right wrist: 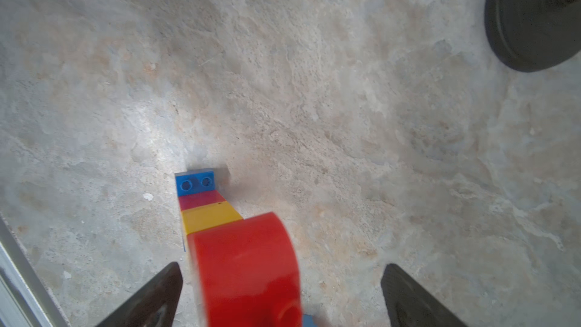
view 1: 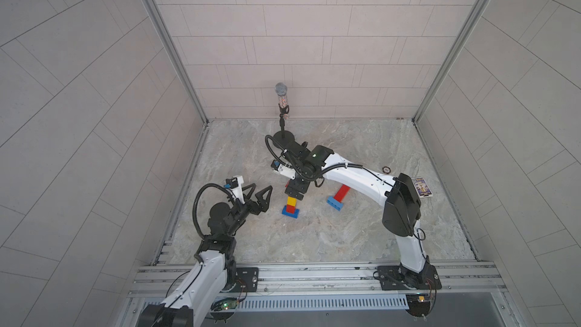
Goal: Assemble the number 1 with lego
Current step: Adjust the lego brick at the center of the board, then reset both arms
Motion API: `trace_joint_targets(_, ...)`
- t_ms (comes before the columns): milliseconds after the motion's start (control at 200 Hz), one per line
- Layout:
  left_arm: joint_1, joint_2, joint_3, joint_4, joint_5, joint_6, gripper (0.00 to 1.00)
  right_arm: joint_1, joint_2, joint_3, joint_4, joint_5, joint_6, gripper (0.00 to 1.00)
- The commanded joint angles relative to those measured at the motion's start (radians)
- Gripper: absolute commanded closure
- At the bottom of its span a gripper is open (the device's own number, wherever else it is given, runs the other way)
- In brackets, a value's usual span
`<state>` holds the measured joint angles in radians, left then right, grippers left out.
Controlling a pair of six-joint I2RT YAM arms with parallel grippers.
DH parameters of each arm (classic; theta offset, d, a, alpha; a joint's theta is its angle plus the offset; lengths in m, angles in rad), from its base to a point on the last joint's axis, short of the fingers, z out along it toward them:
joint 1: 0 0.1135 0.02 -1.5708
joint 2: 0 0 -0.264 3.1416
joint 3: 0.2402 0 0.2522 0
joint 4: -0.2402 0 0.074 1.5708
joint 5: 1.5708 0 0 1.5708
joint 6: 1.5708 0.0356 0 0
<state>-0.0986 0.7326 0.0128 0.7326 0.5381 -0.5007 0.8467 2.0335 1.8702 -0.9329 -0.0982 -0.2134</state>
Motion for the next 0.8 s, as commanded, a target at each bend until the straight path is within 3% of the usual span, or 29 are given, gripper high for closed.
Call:
trace_joint_targets(0, -0.004, -0.010, 0.029, 0.034, 0.013, 0.004, 0.00, -0.034, -0.058, 0.024, -0.034, 0.073, -0.025, 0.01)
trace_joint_targets(175, -0.004, 0.002, 0.056, -0.012, -0.009, 0.009, 0.00, -0.121, -0.140, -0.004, -0.027, 0.087, -0.034, 0.01)
trace_joint_targets(275, -0.005, 0.023, 0.082, -0.039, -0.076, 0.034, 0.00, -0.176, -0.250, -0.114, 0.054, 0.098, -0.010, 0.01)
trace_joint_targets(355, -0.005, 0.037, 0.094, -0.041, -0.201, 0.085, 0.00, -0.214, -0.404, -0.324, 0.254, 0.175, 0.047, 0.01)
trace_joint_targets(465, -0.006, 0.031, 0.138, -0.165, -0.434, 0.177, 0.00, -0.290, -0.633, -0.698, 0.634, 0.405, 0.172, 0.01)
trace_joint_targets(505, -0.005, 0.034, 0.150, -0.193, -0.530, 0.161, 0.00, -0.339, -0.692, -0.809, 0.736, 0.432, 0.184, 0.01)
trace_joint_targets(590, -0.006, 0.037, 0.151, -0.147, -0.623, 0.237, 0.00, -0.434, -0.799, -1.038, 0.975, 0.461, 0.160, 0.01)
trace_joint_targets(705, -0.006, 0.152, 0.180, -0.126, -0.748, 0.338, 0.00, -0.523, -0.798, -1.300, 1.365, 0.411, 0.112, 0.01)
trace_joint_targets(795, 0.001, 0.339, 0.175, 0.047, -0.814, 0.365, 0.00, -0.559, -0.679, -1.315, 1.465, 0.435, 0.116, 0.01)
